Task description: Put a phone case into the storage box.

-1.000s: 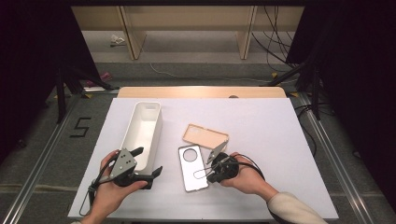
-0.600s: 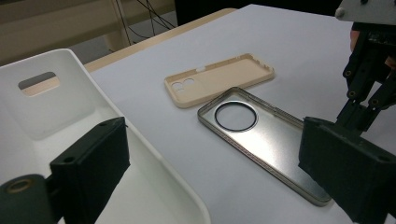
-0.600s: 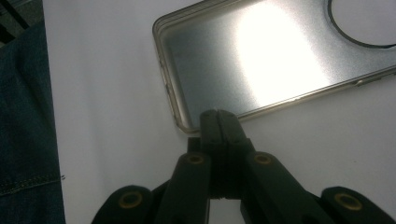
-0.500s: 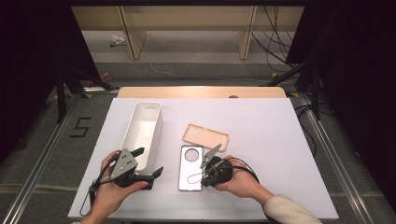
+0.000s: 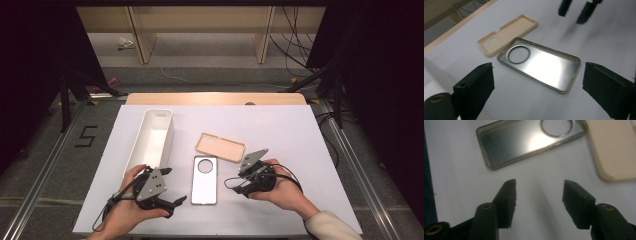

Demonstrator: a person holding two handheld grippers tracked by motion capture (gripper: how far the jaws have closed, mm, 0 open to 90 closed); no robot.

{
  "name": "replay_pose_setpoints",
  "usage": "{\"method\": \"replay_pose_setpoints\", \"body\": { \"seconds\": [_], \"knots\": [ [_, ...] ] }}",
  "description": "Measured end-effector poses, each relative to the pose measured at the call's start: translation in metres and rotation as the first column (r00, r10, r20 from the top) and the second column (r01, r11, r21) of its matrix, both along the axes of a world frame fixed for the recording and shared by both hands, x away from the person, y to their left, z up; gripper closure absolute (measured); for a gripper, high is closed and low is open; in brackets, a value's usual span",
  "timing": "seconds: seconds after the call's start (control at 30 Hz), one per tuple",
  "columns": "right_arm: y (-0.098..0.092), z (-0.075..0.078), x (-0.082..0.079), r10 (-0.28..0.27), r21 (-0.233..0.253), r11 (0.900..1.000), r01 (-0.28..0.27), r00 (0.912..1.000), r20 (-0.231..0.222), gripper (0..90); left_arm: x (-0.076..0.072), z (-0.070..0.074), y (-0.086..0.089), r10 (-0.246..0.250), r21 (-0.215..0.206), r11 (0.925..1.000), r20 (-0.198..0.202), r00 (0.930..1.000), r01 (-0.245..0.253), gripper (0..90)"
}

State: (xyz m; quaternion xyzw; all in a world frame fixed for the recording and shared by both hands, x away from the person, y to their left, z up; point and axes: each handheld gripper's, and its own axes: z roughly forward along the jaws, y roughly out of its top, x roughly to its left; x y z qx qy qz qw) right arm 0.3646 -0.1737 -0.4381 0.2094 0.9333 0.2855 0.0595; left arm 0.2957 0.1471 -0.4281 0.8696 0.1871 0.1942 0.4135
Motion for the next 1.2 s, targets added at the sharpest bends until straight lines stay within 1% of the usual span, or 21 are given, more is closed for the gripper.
{"method": "replay_pose_setpoints", "body": {
  "seconds": [0.03,0.1,0.2,0.33,0.37,0.5,0.53,0.6,0.63,0.7,0.73,0.77,0.83,0.9,0.97,1.03,1.07,1.1,1.13,1.17,1.2],
  "knots": [
    [-0.006,0.001,-0.001,-0.01,0.005,1.0,0.01,0.9999,0.002,39.3,0.0,0.0,-0.004,-0.018,0.027,0.9995,-0.005,0.9998,0.018,11.5],
    [-0.018,0.0,-0.001,-0.043,0.022,0.999,0.043,0.9991,0.005,33.1,0.001,-0.003,-0.014,-0.072,0.105,0.9917,-0.017,0.9973,0.073,14.1],
    [-0.034,0.0,-0.002,-0.086,0.052,0.995,0.086,0.9962,0.008,27.9,0.004,-0.009,-0.029,-0.141,0.192,0.9709,-0.023,0.9897,0.143,16.7],
    [-0.052,0.003,-0.003,-0.147,0.094,0.985,0.144,0.9888,0.025,25.8,0.011,-0.012,-0.046,-0.197,0.298,0.9325,-0.054,0.9789,0.204,20.1],
    [-0.056,0.004,-0.003,-0.161,0.099,0.983,0.158,0.9868,0.021,25.5,0.013,-0.011,-0.051,-0.202,0.311,0.9271,-0.057,0.9777,0.21,22.5],
    [-0.066,0.004,-0.002,-0.193,0.119,0.975,0.189,0.981,0.021,25.0,0.021,-0.01,-0.067,-0.234,0.404,0.88,-0.088,0.9682,0.25,27.4],
    [-0.067,0.005,-0.003,-0.199,0.12,0.973,0.195,0.9799,0.019,25.0,0.023,-0.011,-0.071,-0.246,0.43,0.8623,-0.104,0.9636,0.267,29.3],
    [-0.069,0.005,-0.004,-0.2,0.123,0.973,0.196,0.9795,0.02,25.0,0.026,-0.013,-0.078,-0.263,0.467,0.8339,-0.133,0.9556,0.294,30.4],
    [-0.07,0.005,-0.004,-0.203,0.123,0.972,0.199,0.9791,0.02,25.1,0.027,-0.015,-0.082,-0.27,0.479,0.8228,-0.144,0.9522,0.305,32.5],
    [-0.071,0.005,-0.004,-0.203,0.124,0.972,0.199,0.979,0.02,25.1,0.03,-0.018,-0.087,-0.273,0.494,0.809,-0.165,0.9478,0.319,33.0],
    [-0.072,0.005,-0.004,-0.206,0.124,0.972,0.202,0.9783,0.021,25.1,0.032,-0.018,-0.089,-0.277,0.507,0.7983,-0.17,0.9457,0.325,34.4],
    [-0.072,0.005,-0.004,-0.207,0.127,0.971,0.203,0.978,0.024,25.1,0.033,-0.019,-0.091,-0.277,0.516,0.792,-0.174,0.9451,0.327,35.8],
    [-0.073,0.006,-0.004,-0.209,0.129,0.97,0.204,0.9776,0.024,25.1,0.034,-0.02,-0.094,-0.268,0.52,0.7884,-0.191,0.9443,0.329,37.7],
    [-0.074,0.006,-0.004,-0.211,0.13,0.97,0.206,0.9772,0.025,25.2,0.036,-0.022,-0.097,-0.269,0.535,0.7739,-0.207,0.9406,0.339,38.6],
    [-0.074,0.006,-0.004,-0.214,0.131,0.969,0.209,0.9767,0.023,25.2,0.037,-0.023,-0.099,-0.268,0.544,0.7645,-0.219,0.9381,0.346,39.2],
    [-0.074,0.006,-0.004,-0.215,0.13,0.969,0.21,0.9763,0.025,25.3,0.039,-0.024,-0.1,-0.263,0.547,0.7594,-0.238,0.935,0.353,40.6],
    [-0.074,0.006,-0.004,-0.217,0.131,0.969,0.212,0.9758,0.027,25.3,0.04,-0.025,-0.1,-0.265,0.554,0.7523,-0.242,0.9333,0.357,41.4],
    [-0.075,0.006,-0.004,-0.22,0.131,0.968,0.214,0.9752,0.028,25.3,0.04,-0.026,-0.1,-0.264,0.556,0.7502,-0.245,0.9329,0.358,41.7],
    [-0.075,0.006,-0.004,-0.223,0.133,0.967,0.217,0.9744,0.029,25.4,0.039,-0.027,-0.101,-0.255,0.549,0.7562,-0.254,0.9332,0.356,42.2],
    [-0.075,0.006,-0.004,-0.225,0.135,0.966,0.219,0.9739,0.029,25.3,0.04,-0.027,-0.101,-0.264,0.555,0.7502,-0.248,0.9323,0.36,42.6],
    [-0.076,0.006,-0.004,-0.226,0.137,0.966,0.22,0.9736,0.031,25.2,0.04,-0.028,-0.101,-0.265,0.554,0.7489,-0.252,0.9308,0.363,42.8]
  ]
}}
